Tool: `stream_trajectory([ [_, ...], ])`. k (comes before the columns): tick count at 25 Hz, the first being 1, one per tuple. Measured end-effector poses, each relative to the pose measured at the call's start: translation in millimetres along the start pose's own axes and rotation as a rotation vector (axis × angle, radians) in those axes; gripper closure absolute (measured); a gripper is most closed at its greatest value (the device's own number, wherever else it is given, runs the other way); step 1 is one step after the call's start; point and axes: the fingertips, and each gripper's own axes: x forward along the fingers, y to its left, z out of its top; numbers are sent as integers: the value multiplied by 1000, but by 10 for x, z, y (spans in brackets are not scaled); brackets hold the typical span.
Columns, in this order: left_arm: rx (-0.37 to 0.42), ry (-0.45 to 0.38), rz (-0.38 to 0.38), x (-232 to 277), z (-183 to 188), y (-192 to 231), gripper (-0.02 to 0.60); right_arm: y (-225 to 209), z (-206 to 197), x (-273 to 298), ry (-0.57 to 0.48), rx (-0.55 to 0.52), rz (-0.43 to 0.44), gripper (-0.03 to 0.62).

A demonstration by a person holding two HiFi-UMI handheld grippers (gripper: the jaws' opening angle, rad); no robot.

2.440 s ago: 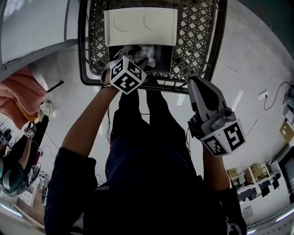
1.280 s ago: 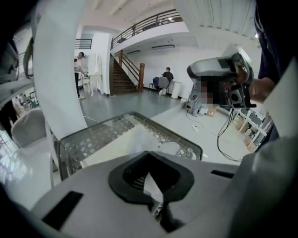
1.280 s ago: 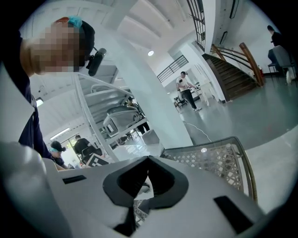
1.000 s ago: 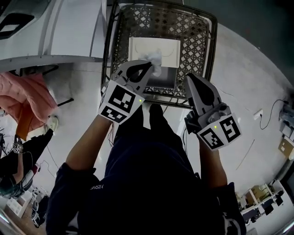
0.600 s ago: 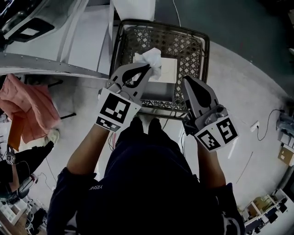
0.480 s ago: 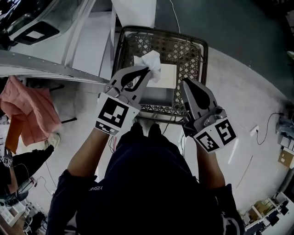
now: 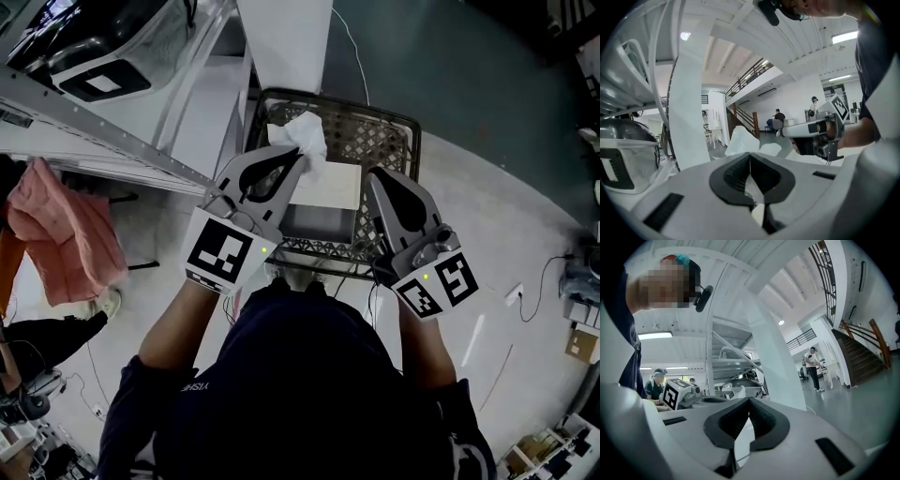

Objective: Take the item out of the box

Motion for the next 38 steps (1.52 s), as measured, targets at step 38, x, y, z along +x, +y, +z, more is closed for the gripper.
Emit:
stream_trajectory([
  [38, -43, -42, -12, -182, 89, -70, 575, 236, 73, 17, 16, -29, 20, 571],
])
